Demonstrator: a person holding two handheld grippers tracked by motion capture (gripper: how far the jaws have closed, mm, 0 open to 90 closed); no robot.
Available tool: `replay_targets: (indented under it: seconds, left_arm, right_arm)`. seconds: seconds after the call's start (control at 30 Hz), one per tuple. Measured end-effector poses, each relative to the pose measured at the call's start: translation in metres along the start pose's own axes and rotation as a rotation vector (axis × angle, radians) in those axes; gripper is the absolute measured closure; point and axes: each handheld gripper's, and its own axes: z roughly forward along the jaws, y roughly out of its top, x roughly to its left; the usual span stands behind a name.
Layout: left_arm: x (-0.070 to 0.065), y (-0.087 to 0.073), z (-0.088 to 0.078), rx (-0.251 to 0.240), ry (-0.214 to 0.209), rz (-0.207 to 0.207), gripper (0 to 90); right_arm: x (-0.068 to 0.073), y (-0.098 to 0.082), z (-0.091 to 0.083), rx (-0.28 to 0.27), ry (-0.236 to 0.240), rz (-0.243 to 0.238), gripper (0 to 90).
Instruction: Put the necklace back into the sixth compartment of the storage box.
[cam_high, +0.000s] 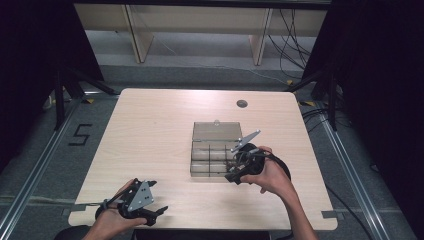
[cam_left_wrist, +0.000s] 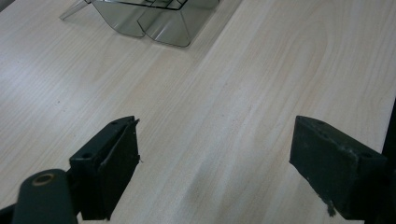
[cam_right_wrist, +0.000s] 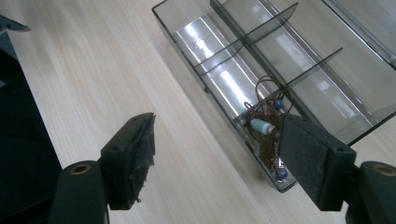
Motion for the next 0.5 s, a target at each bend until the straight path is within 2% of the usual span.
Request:
replay_targets:
  seconds: [0.03,0.17,0.2,0.23,0.33,0.37,0.47,0.5]
  left_arm:
    - [0.0007,0.0001,-0.0007,0.011,0.007,0.011,15.0]
    - [0.0017,0.0002,-0.0003,0.012,0.004,0.013,15.0]
    - [0.0006,0.0,0.0,0.0,0.0,0.005,15.0]
    - [0.0008,0.0002,0.0,0.007,0.003,0.01,15.0]
    - [-0.0002,0.0002,0.0005,-0.01,-0.003,0.008,15.0]
    - [0.001,0.0003,-0.0003,0.004,0.003,0.022,15.0]
    - [0.0012,0.0006,-0.0006,0.008,0.003,0.024,15.0]
    - [-0.0003,0.0003,-0.0001,0.002,-0.002,0.007,15.0]
  right_arm:
    - [0.0,-0.0001,0.0,-0.003,-0.002,-0.001,28.2]
    - [0.0023,-0.0006,0.0009,-0.003,-0.003,0.006,27.4]
    - [0.0037,-0.0008,0.0009,0.01,-0.006,0.024,26.9]
    - [0.0026,-0.0011,0.0018,-0.001,-0.006,-0.004,26.4]
    - [0.0064,-0.0018,0.0031,0.01,-0.003,0.016,25.8]
    - [0.0069,-0.0018,0.0026,0.009,-0.007,0.006,25.8]
    - [0.0085,-0.0022,0.0013,-0.001,-0.017,-0.009,24.7]
    - [0.0099,-0.0025,0.0015,0.0,-0.015,-0.003,24.7]
